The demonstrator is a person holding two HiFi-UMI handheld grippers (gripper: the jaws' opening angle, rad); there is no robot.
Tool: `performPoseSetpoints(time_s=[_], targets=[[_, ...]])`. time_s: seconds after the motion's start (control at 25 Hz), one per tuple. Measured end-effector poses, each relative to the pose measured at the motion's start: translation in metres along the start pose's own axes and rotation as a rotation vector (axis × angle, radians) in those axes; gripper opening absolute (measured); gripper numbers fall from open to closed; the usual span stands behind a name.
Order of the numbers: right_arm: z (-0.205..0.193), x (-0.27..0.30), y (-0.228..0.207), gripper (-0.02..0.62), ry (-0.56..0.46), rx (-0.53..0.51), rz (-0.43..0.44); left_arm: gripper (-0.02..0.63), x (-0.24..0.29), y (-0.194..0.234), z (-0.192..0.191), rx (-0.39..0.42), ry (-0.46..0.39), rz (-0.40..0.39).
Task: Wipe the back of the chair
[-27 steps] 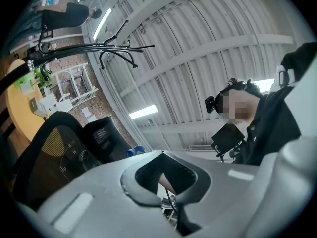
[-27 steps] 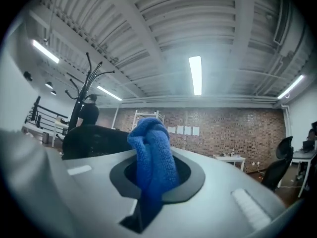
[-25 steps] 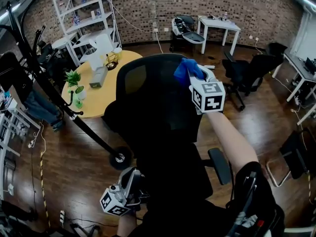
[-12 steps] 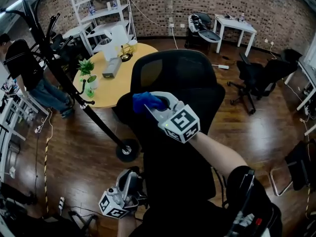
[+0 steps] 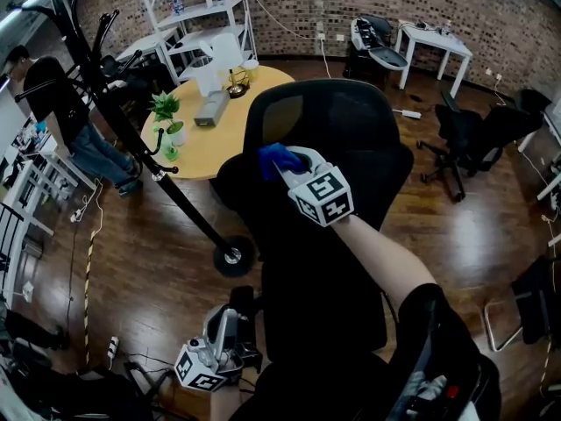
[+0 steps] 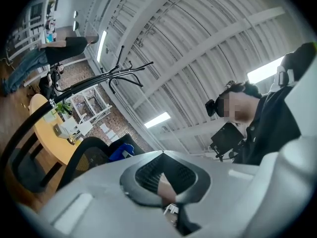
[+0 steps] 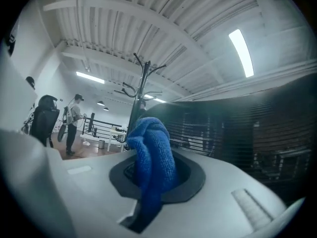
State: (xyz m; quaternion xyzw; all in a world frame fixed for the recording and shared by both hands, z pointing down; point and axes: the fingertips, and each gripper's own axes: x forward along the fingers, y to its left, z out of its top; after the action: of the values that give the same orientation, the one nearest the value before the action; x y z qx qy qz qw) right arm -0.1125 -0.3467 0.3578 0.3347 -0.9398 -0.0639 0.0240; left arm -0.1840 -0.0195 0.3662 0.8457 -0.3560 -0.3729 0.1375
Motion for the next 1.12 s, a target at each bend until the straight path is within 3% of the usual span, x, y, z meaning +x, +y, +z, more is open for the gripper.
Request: performPoseSetpoints(time_s=[0.4,0.68,0.8,1.12], targets=[[-0.04,-0.137,-0.145,0.035,0.017,0.115,-0.345,0.002,0.039,-0.008,-0.029,-0.057,0.093,-0.125],[-0.057,-0.187,-0.17,0.035,0.037,0.151,-0.446,0.002,0.056,-0.017,-0.042,-0.08,0.122,-0.173],[-0.06,-0.174,-0.147,0.035,0.021,0.178,-0.388,0.002,0.053,-0.018,-0.044,-0.081,0.118,-0.158],[-0.063,-0.034,0.024,0.035,0.05,0.189,0.025,0.002,0.017,-0.002,-0.012,-0.032,0.04,-0.024]])
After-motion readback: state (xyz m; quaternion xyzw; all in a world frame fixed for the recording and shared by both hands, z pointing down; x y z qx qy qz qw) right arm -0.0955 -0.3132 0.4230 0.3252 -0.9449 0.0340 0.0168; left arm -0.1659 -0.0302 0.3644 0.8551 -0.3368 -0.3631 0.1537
